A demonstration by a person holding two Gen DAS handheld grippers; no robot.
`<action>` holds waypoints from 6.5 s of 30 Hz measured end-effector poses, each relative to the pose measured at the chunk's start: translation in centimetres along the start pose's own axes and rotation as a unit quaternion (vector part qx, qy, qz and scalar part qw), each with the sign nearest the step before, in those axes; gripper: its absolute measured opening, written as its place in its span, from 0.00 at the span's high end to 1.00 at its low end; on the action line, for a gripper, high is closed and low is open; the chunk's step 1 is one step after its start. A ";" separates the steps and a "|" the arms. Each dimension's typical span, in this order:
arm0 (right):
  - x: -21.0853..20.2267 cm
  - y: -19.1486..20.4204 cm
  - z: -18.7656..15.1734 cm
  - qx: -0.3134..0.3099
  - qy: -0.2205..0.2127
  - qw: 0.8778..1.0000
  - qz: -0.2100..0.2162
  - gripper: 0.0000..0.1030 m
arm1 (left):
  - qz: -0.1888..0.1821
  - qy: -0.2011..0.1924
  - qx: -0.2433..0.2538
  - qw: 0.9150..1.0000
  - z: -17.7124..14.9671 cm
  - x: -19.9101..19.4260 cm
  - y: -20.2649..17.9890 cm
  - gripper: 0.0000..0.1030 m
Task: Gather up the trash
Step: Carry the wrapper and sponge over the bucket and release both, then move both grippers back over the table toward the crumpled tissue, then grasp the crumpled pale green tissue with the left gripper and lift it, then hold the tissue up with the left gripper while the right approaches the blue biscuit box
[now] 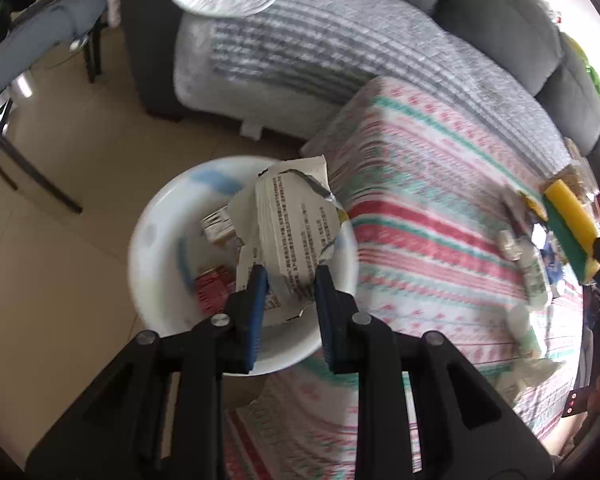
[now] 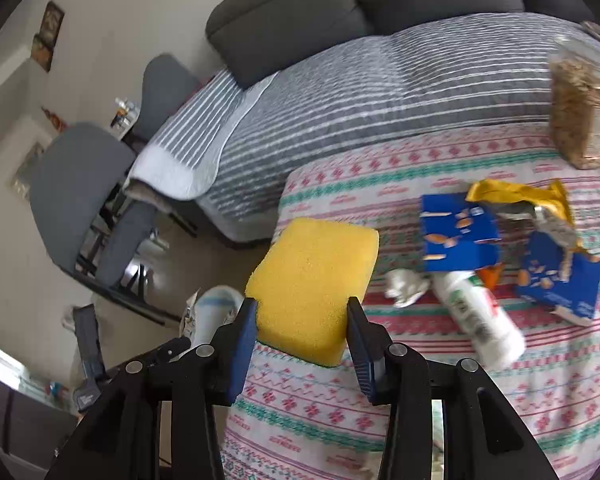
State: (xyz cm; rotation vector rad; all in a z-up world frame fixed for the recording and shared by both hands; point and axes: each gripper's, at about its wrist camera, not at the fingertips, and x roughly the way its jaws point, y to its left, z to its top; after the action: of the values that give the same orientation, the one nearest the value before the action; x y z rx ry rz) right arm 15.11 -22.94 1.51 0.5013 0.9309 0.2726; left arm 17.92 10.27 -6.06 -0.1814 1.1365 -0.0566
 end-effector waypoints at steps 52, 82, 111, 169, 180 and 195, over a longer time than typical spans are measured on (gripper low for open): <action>12.7 9.8 -2.9 -0.083 0.103 0.991 0.025 0.28 | 0.092 0.001 -0.043 0.995 -1.0 -2.5 7.1 0.17; -3.1 -5.8 -3.6 -0.069 0.072 0.984 -0.149 0.27 | 0.028 0.015 0.091 0.995 -2.4 -0.3 -9.5 0.11; -8.8 -13.9 -7.1 -0.002 0.089 0.978 -0.188 0.27 | -0.146 0.104 0.237 0.955 -10.1 1.2 -22.7 0.13; 1.3 -17.6 1.2 0.124 0.024 0.959 -0.254 0.16 | -0.093 0.021 0.137 0.986 -0.4 1.6 -15.6 0.77; -2.8 -17.9 0.5 0.132 0.020 0.981 -0.139 0.77 | -0.092 0.018 0.138 0.986 -0.7 1.5 -16.2 0.77; -7.1 -17.3 -0.3 0.127 0.001 0.988 -0.090 0.34 | -0.096 0.007 0.136 0.986 -1.3 0.3 -16.4 0.77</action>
State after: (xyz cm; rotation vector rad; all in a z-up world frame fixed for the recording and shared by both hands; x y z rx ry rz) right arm 10.93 -40.73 -2.74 0.6473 1.0113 -0.0100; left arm 17.70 -6.03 -4.04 -0.0468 1.1111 -0.3827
